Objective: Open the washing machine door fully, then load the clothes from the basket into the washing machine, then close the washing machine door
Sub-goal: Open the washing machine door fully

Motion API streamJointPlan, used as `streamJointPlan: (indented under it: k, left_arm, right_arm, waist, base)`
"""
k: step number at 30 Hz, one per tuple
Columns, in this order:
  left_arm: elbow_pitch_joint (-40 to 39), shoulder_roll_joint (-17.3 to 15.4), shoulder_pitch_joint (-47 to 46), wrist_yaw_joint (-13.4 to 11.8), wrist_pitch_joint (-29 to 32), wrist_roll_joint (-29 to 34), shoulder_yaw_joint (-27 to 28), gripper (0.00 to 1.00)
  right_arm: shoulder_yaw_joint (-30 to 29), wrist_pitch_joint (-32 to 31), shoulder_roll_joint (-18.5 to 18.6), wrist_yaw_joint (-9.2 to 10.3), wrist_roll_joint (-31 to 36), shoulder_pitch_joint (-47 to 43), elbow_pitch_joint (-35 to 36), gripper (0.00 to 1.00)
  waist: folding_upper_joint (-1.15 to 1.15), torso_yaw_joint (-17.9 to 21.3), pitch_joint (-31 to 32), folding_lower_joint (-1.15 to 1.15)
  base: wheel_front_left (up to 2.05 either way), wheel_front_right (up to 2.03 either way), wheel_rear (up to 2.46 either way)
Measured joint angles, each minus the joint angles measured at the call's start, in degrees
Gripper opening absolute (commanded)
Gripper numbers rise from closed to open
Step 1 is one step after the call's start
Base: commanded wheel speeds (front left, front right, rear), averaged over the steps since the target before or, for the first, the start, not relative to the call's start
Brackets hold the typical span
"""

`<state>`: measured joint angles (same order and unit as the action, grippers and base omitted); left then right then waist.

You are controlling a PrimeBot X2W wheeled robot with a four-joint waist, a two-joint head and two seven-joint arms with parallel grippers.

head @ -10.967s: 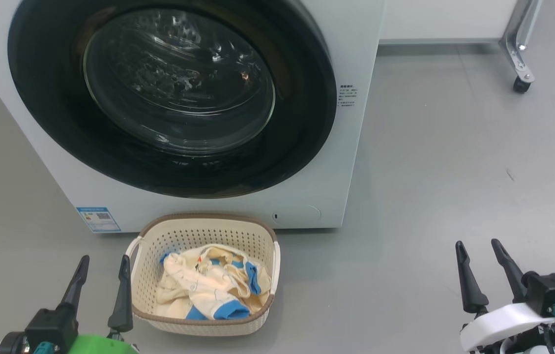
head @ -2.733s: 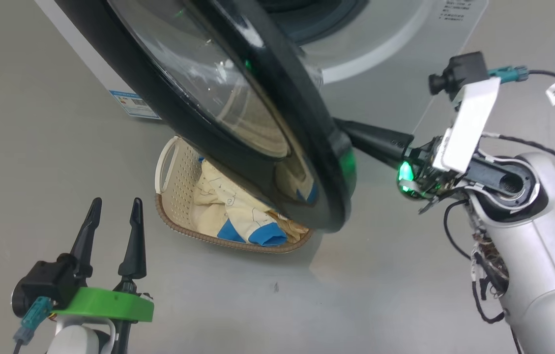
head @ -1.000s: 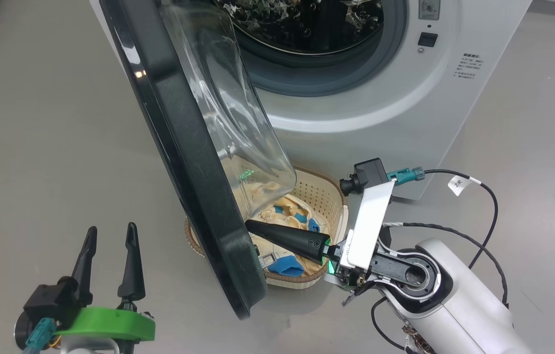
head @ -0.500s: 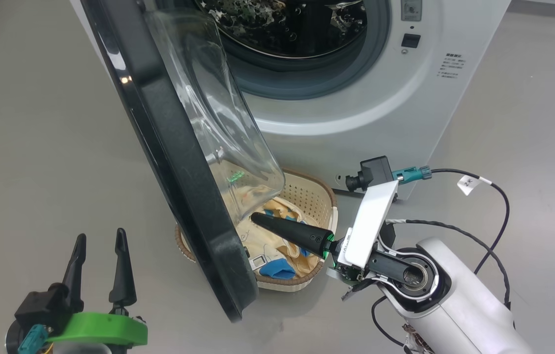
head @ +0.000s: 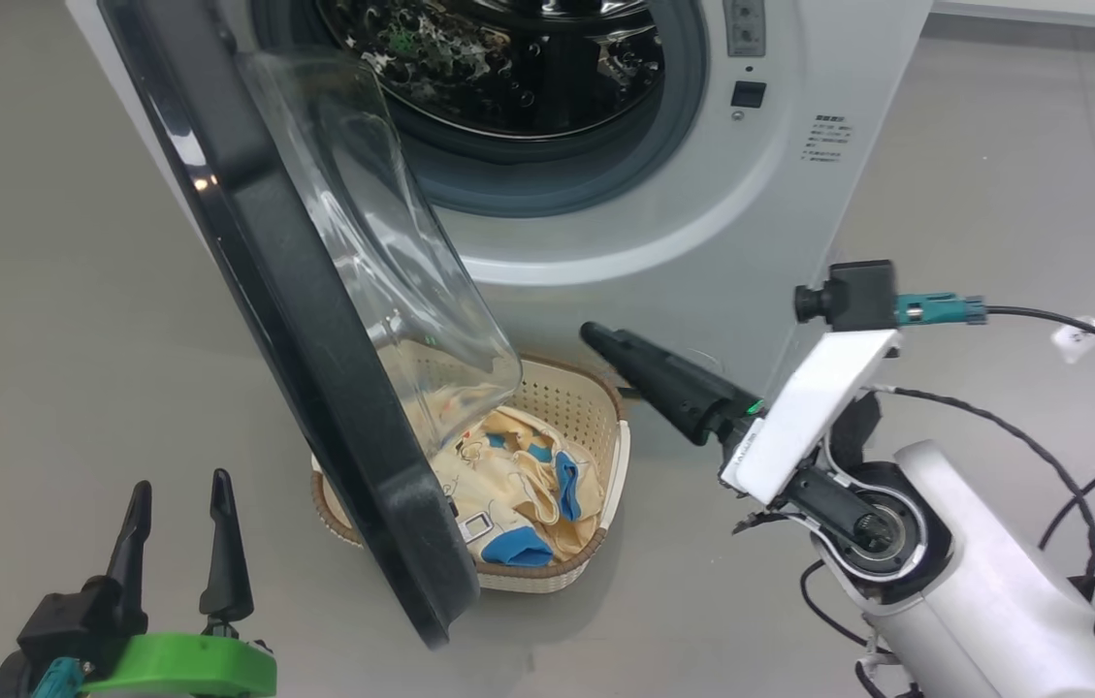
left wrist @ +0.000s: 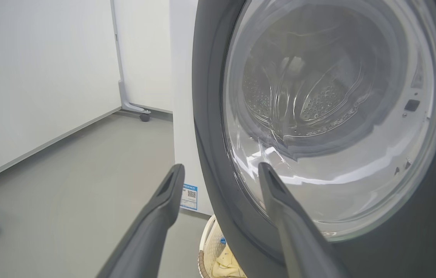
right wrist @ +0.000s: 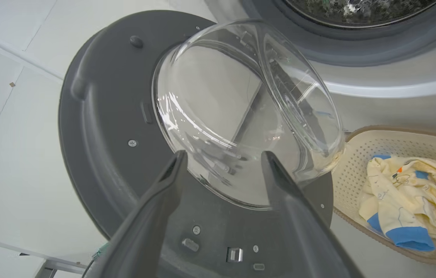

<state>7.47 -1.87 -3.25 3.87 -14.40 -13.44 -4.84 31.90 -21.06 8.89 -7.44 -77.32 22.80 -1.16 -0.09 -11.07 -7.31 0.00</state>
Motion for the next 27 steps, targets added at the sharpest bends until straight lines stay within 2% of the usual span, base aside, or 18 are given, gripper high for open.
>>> streamJointPlan:
  k: [6,7,14,27]
  left_arm:
    - [0.01,0.00,0.55,0.00,0.00,1.51,1.11,1.00]
    - [0.02,0.00,0.58,0.00,0.00,1.51,1.48,1.00]
    - [0.02,0.00,2.21,0.01,0.00,1.62,2.53,1.00]
    - [-0.05,-0.01,2.64,0.10,0.00,2.11,2.59,1.00]
  right_arm:
    - [0.59,7.58,4.55,0.00,8.00,-0.05,1.12,1.00]
    - [0.68,10.73,5.77,0.00,10.13,-0.35,1.11,1.00]
    - [1.75,20.96,9.11,0.00,16.99,-2.72,0.62,1.00]
    - [0.87,35.94,13.66,0.00,23.63,-8.46,-6.31,1.00]
  waist:
    - [0.00,1.84,0.82,0.00]
    - [0.00,2.50,1.15,0.00]
    - [0.00,5.01,2.39,0.00]
    - [0.00,9.62,3.37,0.00]
  base:
    - [0.00,0.00,0.00]
    - [0.00,0.00,0.00]
    - [0.00,0.00,0.00]
    - [0.00,0.00,0.00]
